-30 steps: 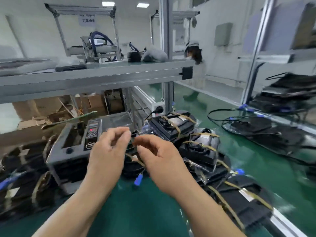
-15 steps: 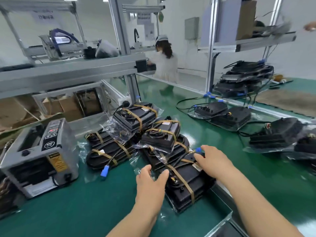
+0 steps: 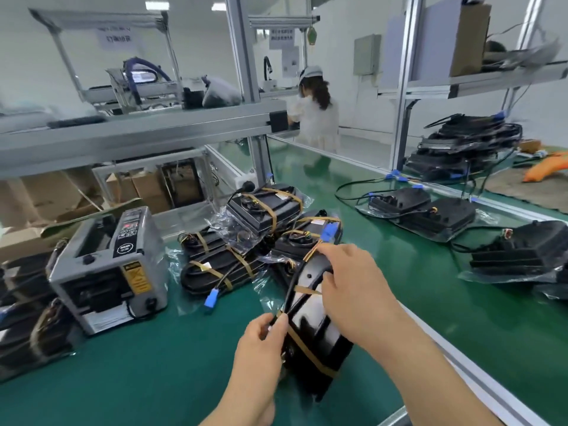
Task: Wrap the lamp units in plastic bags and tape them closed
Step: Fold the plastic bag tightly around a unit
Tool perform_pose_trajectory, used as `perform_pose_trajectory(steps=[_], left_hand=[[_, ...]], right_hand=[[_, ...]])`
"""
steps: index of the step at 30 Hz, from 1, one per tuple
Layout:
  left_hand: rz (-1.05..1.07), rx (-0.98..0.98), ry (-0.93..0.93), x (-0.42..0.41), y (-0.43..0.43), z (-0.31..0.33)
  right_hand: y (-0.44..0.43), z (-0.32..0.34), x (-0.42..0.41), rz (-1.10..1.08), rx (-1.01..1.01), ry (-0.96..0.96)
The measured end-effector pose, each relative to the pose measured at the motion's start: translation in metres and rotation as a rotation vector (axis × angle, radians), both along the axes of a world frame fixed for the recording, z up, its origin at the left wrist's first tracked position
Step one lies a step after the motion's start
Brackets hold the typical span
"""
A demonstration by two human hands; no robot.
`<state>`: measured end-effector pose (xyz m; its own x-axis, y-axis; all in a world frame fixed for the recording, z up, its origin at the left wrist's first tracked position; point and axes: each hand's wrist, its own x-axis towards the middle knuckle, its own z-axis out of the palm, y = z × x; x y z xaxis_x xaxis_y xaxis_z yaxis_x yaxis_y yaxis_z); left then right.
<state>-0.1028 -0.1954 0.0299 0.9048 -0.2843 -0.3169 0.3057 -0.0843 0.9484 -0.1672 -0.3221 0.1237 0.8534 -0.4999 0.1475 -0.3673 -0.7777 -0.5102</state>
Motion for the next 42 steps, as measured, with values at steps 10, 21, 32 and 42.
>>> perform_pose_trajectory(steps=[10, 21, 32, 42], left_hand=[[0.47, -0.227, 0.091, 0.024, 0.112, -0.003], [0.561, -0.121, -0.057, 0.032, 0.185, -0.008], [0.335, 0.427, -0.444, 0.037, 0.219, 0.012], [0.129, 0.686, -1.388, 0.068, 0.236, 0.088]], right_hand=[[0.104, 0.032, 0.056, 0.638, -0.001, -0.206], [0.156, -0.002, 0.097, 0.688, 0.299, -0.393], [0.182, -0.058, 0.09, 0.731, 0.786, -0.182], [0.159, -0.046, 0.101, 0.751, 0.79, -0.115]])
